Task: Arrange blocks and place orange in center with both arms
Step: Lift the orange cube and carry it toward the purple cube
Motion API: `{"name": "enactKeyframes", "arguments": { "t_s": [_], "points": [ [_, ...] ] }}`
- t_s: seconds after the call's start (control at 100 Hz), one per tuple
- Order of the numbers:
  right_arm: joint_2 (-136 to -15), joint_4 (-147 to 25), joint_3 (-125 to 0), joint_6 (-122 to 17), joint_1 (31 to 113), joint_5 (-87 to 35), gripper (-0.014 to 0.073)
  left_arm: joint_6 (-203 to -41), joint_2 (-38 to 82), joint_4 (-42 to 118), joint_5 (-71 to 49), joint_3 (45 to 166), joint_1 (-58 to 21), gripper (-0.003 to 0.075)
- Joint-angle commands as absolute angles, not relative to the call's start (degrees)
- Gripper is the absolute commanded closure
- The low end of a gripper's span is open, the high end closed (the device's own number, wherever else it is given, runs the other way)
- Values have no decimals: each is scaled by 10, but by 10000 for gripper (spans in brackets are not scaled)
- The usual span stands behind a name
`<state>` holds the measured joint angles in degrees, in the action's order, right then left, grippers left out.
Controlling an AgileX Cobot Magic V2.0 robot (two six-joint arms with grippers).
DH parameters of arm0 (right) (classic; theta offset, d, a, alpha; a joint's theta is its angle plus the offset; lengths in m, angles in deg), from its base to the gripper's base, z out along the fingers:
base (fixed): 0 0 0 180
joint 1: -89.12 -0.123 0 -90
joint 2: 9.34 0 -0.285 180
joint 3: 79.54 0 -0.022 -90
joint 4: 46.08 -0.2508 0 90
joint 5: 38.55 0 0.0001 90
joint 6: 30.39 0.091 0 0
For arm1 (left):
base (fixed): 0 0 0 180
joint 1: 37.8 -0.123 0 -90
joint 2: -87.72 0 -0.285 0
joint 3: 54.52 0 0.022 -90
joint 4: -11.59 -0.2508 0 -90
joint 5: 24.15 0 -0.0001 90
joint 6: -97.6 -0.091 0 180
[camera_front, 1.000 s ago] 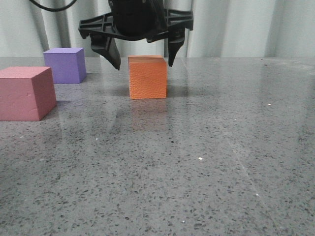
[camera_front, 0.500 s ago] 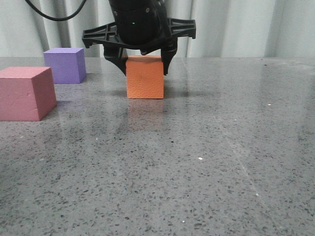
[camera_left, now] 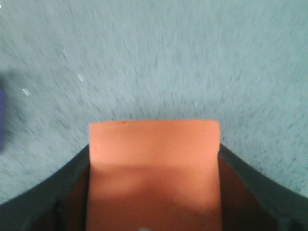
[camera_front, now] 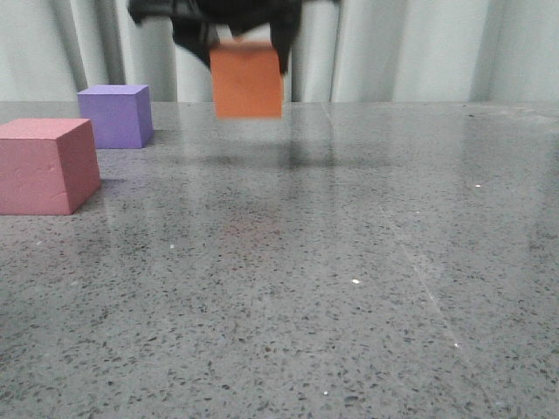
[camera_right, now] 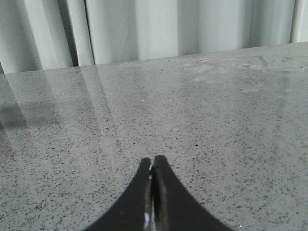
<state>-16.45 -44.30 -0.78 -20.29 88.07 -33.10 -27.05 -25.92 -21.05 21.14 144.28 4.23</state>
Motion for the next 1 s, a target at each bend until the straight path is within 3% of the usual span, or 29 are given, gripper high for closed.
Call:
{"name": "enactKeyframes", "arguments": {
  "t_s": [0.0, 0.35, 0.99],
  "points": [
    [-164, -442, -15, -209, 882, -377, 661, -270, -199, -260, 196, 1461, 45, 449],
    [-164, -442, -15, -209, 882, -377, 661, -270, -139, -338, 250, 1419, 22, 449],
    [-164, -442, -15, -209, 882, -377, 661, -333, -83, -247, 120, 1263, -111, 449]
  ]
}}
